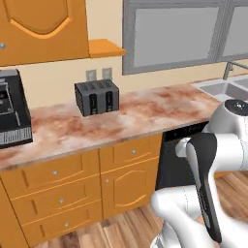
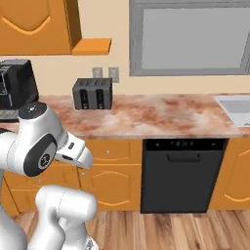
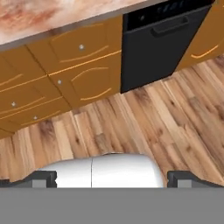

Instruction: Collect the paprika, ketchup, and shaker from the cabinet and place them next to the stove.

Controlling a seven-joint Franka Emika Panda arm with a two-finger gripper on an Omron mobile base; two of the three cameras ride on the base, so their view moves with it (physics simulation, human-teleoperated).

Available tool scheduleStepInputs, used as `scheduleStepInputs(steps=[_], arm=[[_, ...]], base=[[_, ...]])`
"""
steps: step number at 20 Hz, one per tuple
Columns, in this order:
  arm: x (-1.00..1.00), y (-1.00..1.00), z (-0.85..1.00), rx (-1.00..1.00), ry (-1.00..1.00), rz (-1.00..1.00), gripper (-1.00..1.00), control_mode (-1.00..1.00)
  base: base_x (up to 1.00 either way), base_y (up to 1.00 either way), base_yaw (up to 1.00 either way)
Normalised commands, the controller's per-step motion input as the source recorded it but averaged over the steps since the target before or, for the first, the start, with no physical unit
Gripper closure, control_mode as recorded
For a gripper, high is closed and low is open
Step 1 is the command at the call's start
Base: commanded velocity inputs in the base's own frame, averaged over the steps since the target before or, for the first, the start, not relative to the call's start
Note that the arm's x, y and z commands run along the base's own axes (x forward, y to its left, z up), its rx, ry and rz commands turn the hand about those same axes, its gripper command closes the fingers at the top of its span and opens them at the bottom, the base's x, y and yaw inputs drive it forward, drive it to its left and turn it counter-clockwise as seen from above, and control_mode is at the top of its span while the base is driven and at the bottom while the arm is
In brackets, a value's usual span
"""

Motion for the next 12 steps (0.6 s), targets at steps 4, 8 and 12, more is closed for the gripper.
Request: scheduleStepInputs(steps=[4,8,12], arm=[[0.0,0.0,0.0,0.0,0.0,0.0,-1.0,1.0],[0.0,0.0,0.0,0.0,0.0,0.0,-1.0,1.0],[0.0,0.0,0.0,0.0,0.0,0.0,-1.0,1.0]], base=[[-0.07,-0.2,-0.63],[0.01,-0.29,-0.57],[0.14,-0.33,-0.53]])
